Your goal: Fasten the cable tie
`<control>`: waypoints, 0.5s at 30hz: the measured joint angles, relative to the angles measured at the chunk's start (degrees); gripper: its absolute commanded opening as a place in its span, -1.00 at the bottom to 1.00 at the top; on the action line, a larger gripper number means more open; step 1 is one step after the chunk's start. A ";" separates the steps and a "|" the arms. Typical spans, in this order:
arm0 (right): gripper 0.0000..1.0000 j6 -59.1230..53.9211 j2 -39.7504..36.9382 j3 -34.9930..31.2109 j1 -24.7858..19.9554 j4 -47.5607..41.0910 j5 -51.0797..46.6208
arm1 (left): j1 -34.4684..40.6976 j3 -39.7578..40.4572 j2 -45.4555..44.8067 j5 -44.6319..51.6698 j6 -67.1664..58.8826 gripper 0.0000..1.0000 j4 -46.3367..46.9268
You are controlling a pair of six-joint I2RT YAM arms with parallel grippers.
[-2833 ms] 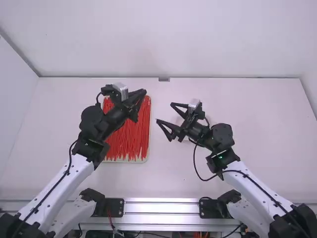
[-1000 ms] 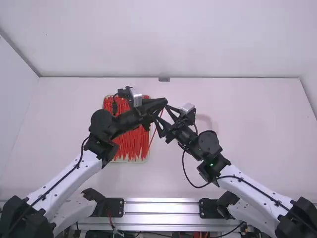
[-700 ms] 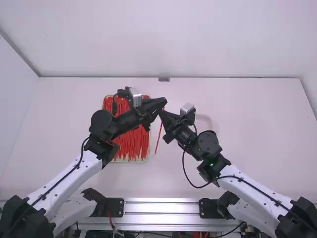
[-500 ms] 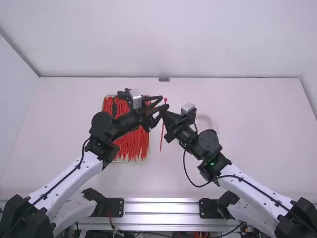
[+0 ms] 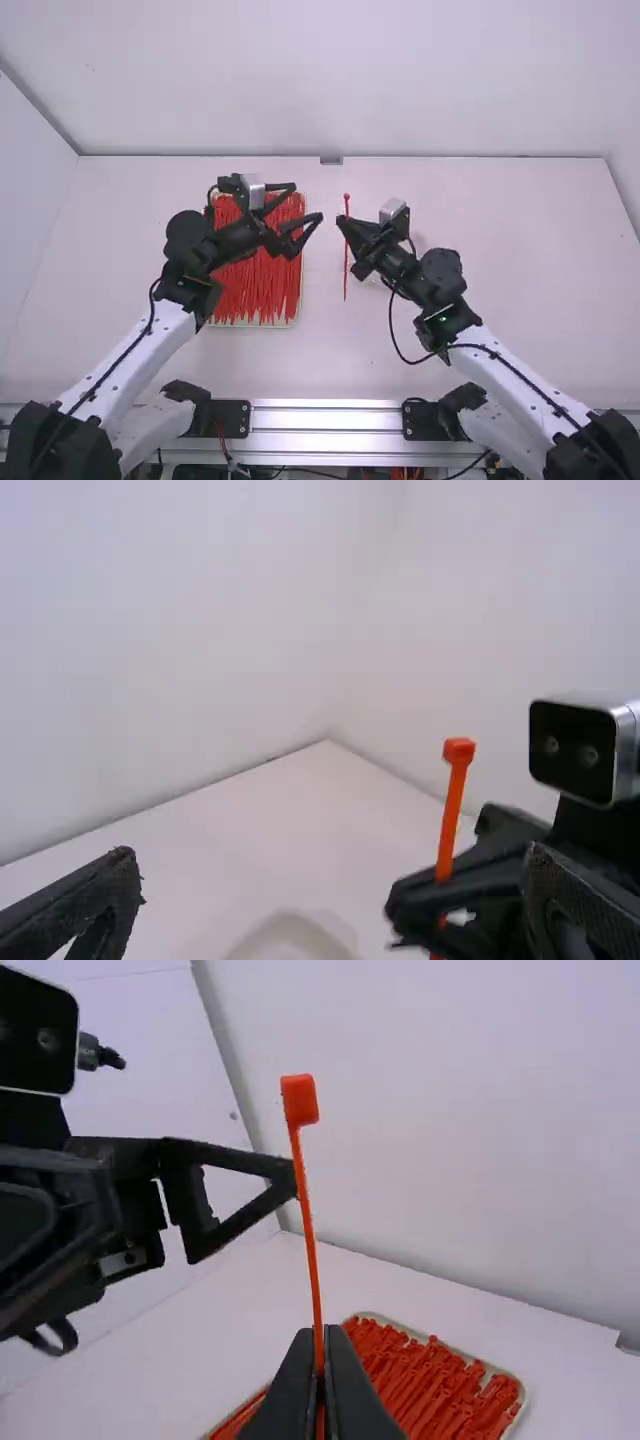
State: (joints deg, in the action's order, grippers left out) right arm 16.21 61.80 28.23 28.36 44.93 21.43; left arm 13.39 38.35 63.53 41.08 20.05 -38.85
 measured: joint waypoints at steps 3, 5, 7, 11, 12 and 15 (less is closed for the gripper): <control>-1.00 0.22 0.00 0.00 -3.72 2.32 6.40 | -3.80 0.76 0.00 5.55 -1.99 0.98 0.00; -1.00 0.33 0.00 0.00 -5.88 5.35 10.80 | -5.49 1.86 0.04 8.87 -3.48 0.98 0.00; -1.00 1.49 0.00 0.00 -7.96 9.25 15.45 | -5.86 3.32 0.57 11.58 -4.48 0.98 -0.07; -1.00 4.85 0.00 0.00 -11.28 15.67 22.45 | -5.68 7.39 3.98 17.31 -5.33 0.98 -0.42; -1.00 5.46 0.00 0.00 -11.98 16.79 23.98 | -5.68 8.41 4.90 18.75 -5.46 0.98 -0.37; -1.00 6.71 0.00 0.02 -13.09 17.73 26.91 | -5.68 12.90 8.61 24.15 -5.55 0.98 -0.37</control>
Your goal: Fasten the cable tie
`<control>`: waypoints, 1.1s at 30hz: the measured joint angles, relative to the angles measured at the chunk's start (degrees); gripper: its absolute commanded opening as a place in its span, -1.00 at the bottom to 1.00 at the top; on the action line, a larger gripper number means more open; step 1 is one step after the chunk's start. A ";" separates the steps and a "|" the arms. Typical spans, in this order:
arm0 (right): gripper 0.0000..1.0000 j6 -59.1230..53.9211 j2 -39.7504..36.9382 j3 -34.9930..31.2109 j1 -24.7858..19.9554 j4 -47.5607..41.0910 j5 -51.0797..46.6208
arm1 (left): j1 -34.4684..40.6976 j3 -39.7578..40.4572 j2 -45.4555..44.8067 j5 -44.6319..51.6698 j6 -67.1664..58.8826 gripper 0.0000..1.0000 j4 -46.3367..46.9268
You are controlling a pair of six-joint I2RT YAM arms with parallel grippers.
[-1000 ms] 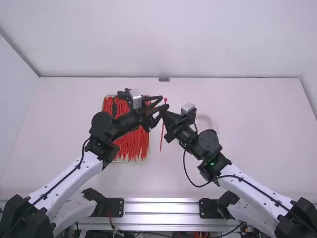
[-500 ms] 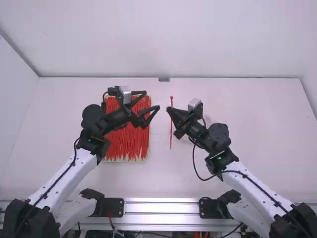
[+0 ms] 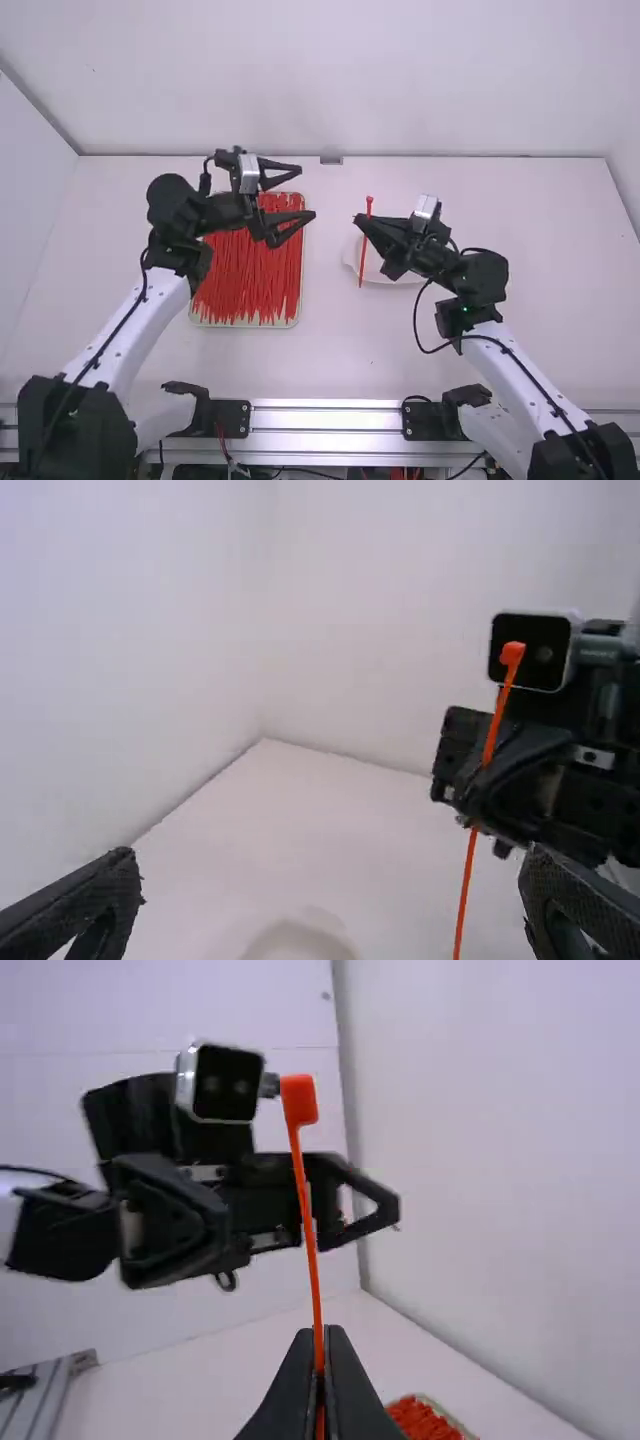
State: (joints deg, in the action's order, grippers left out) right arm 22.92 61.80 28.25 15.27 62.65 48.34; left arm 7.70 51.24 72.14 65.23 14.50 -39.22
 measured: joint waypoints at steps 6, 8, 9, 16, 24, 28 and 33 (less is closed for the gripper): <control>-1.00 1.11 0.00 -0.02 0.11 0.09 1.84 | 0.09 6.58 4.68 8.02 0.90 0.96 -0.02; -1.00 1.11 0.00 -0.02 1.18 0.94 0.92 | 0.98 8.13 5.57 10.56 1.09 0.90 0.00; -1.00 1.18 0.00 -0.02 2.27 1.33 -0.04 | 1.84 8.57 5.77 11.54 1.18 0.90 -0.02; -1.00 -0.33 0.00 0.68 6.34 0.61 -2.29 | 5.33 8.83 5.88 14.53 5.64 0.68 -5.27; -1.00 -0.33 0.00 0.94 7.17 0.81 -2.89 | 7.58 9.62 5.86 15.82 11.63 0.43 -9.01; -1.00 0.55 0.00 0.94 7.32 1.03 -3.13 | 8.22 9.64 5.86 15.78 12.13 0.33 -8.79; -1.00 0.66 0.00 0.94 8.44 1.03 -3.43 | 8.92 9.64 5.88 15.37 12.15 0.20 -7.91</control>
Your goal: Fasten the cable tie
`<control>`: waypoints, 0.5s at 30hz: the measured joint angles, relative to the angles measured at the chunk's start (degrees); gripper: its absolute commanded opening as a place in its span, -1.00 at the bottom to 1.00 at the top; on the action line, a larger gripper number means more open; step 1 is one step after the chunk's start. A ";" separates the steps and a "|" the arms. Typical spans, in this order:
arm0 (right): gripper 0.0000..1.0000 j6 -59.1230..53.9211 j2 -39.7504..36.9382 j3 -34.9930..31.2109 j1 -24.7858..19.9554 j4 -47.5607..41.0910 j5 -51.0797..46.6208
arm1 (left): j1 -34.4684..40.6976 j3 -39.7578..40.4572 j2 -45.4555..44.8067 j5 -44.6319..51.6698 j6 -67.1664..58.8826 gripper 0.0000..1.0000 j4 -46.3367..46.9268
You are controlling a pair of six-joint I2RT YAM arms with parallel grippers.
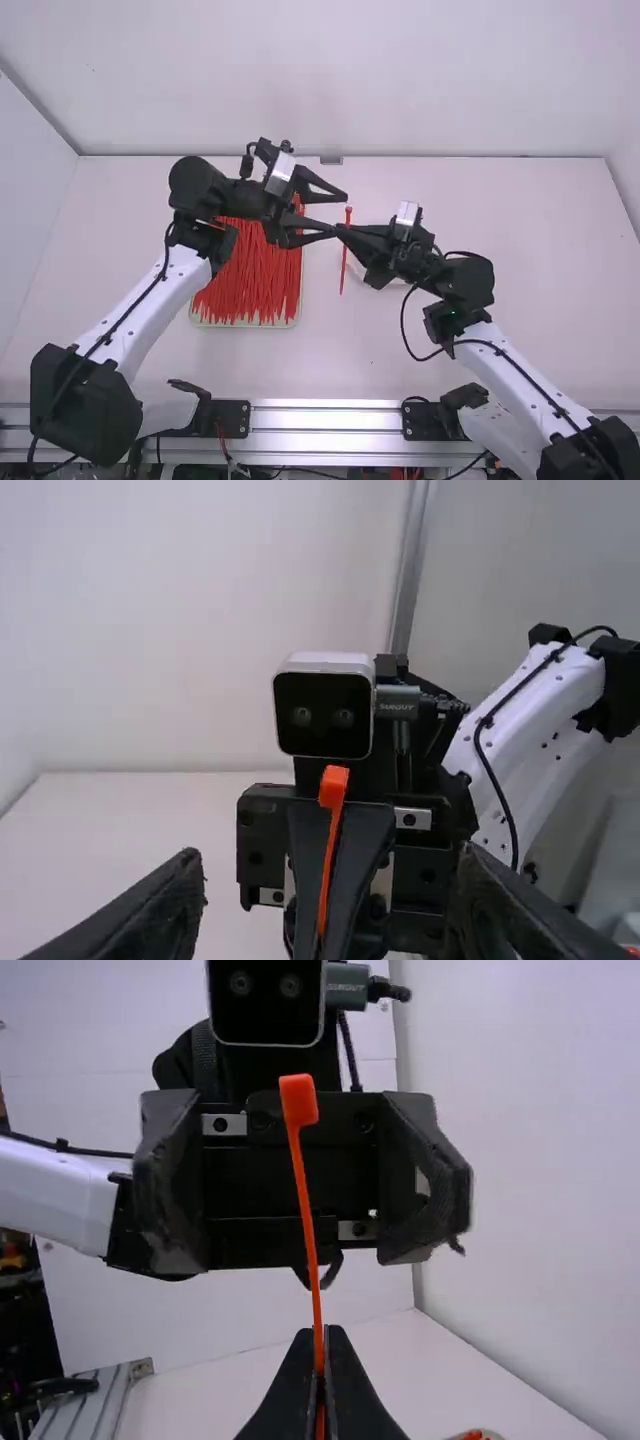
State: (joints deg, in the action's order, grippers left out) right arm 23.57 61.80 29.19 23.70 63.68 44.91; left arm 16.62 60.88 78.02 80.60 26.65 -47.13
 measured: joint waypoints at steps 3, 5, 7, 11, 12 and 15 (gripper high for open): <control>-1.00 -0.66 0.00 0.00 1.70 0.00 -0.11 | 0.07 0.00 0.00 -0.24 0.57 -0.04 0.37; -1.00 -0.83 0.00 0.00 2.05 0.00 -0.11 | 0.09 0.00 0.00 -0.24 0.66 -0.09 0.42; -1.00 -1.05 0.00 0.00 2.05 0.00 -0.11 | 0.09 -0.02 0.00 -0.24 0.61 -0.09 0.39; -1.00 -1.18 0.00 0.00 1.95 0.02 -0.13 | 0.48 0.00 0.00 -0.24 0.59 -0.20 0.42; -1.00 -1.20 0.00 0.00 1.95 0.00 -0.15 | 0.70 -0.02 0.00 -0.24 0.61 -0.22 0.39; -1.00 -1.09 0.00 0.00 1.99 0.00 -0.37 | 1.77 0.00 0.00 -0.24 0.59 -0.27 0.39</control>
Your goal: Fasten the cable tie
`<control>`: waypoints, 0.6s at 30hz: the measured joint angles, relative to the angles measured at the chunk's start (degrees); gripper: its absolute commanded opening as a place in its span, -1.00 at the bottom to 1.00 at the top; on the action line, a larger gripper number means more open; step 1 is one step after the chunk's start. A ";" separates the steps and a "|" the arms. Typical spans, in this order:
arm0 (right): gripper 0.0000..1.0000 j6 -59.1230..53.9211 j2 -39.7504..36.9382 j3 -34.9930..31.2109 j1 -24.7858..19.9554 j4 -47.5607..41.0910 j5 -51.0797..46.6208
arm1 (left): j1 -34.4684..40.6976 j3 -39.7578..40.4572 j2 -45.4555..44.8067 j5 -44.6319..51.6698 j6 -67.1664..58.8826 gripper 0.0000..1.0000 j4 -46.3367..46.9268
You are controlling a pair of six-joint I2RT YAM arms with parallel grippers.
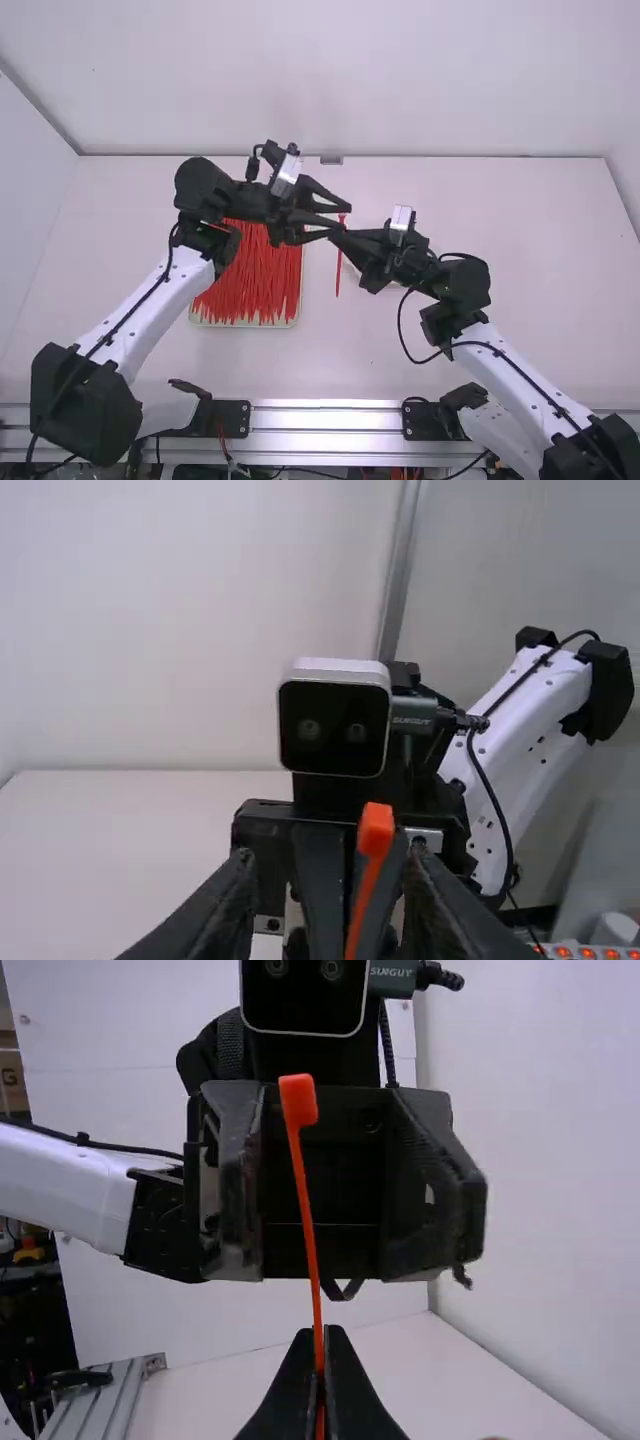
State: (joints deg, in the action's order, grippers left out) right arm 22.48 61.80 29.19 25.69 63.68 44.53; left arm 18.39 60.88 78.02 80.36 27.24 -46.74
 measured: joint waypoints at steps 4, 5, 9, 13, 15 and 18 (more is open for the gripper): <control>-1.00 0.07 0.00 0.00 0.02 0.02 -0.37 | 0.22 0.00 0.00 -0.02 0.02 -0.52 0.11; -1.00 -0.02 0.00 0.00 0.02 0.02 -0.44 | 0.20 0.00 0.00 -0.02 0.13 -0.70 0.22; -1.00 -0.02 0.00 0.00 0.02 0.02 -0.79 | 0.22 -0.02 0.00 -0.02 0.02 -0.97 0.15; -1.00 -0.09 0.00 0.00 0.02 -0.02 -0.81 | 0.22 -0.02 0.00 -0.02 0.00 -0.97 0.15; -0.33 0.09 0.00 0.00 0.00 -0.07 -0.81 | 0.22 0.00 0.00 0.00 0.02 -0.97 0.17; 0.96 0.33 0.00 0.00 -0.28 -0.24 -0.79 | 0.20 -0.02 0.00 -0.66 0.39 -0.96 0.68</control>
State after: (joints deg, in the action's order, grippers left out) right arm 22.81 61.80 29.19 25.41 63.44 43.75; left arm 18.59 60.86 78.02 79.70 27.64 -46.06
